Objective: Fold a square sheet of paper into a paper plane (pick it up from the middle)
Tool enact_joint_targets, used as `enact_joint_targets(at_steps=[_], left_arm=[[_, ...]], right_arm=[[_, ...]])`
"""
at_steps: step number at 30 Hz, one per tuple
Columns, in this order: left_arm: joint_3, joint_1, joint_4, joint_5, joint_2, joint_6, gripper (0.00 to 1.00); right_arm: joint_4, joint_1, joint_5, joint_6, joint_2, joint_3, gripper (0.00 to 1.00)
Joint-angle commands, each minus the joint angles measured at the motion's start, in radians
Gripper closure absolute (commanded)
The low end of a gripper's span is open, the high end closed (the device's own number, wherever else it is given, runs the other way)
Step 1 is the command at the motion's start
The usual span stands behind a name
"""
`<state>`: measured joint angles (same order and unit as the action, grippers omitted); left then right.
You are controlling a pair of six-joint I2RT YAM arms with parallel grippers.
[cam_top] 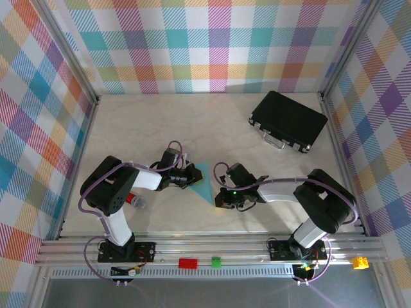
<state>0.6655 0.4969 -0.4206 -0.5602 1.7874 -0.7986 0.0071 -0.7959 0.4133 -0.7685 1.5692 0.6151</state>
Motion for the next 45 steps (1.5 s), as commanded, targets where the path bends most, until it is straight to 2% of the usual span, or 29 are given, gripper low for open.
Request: enact_joint_targets(at_steps=[1,5,10,15,23,27,33,39,45], left_arm=[[-0.03,0.0,0.09,0.072,0.043,0.015,0.95],[-0.032,0.0,0.088,0.071,0.043,0.016,0.95],[-0.03,0.0,0.08,0.067,0.046,0.01,0.96],[-0.026,0.0,0.088,0.067,0.044,0.013,0.96],[-0.031,0.0,0.084,0.068,0.043,0.011,0.96],[-0.046,0.0,0.06,0.069,0.028,-0.012,0.96],[-0.079,0.003,0.014,0.089,0.003,-0.054,0.96],[-0.072,0.005,-0.02,0.076,0.027,-0.071,0.96],[-0.067,0.005,-0.012,0.073,0.02,-0.065,0.96]], right_arm=[[-0.072,-0.007,-0.014,0.014,-0.063,0.047,0.98],[-0.047,-0.006,0.004,0.007,-0.029,0.126,0.97],[0.061,-0.016,0.064,-0.043,0.117,0.203,0.95],[0.033,-0.032,0.044,-0.057,0.208,0.214,0.95],[0.079,-0.034,0.043,-0.084,0.11,-0.001,0.95],[0.088,-0.031,0.062,-0.084,0.024,-0.035,0.94],[0.107,-0.005,0.055,-0.097,-0.039,0.046,0.95],[0.141,0.029,0.037,-0.131,0.1,0.165,0.98],[0.045,0.041,0.005,-0.103,0.227,0.307,0.98]])
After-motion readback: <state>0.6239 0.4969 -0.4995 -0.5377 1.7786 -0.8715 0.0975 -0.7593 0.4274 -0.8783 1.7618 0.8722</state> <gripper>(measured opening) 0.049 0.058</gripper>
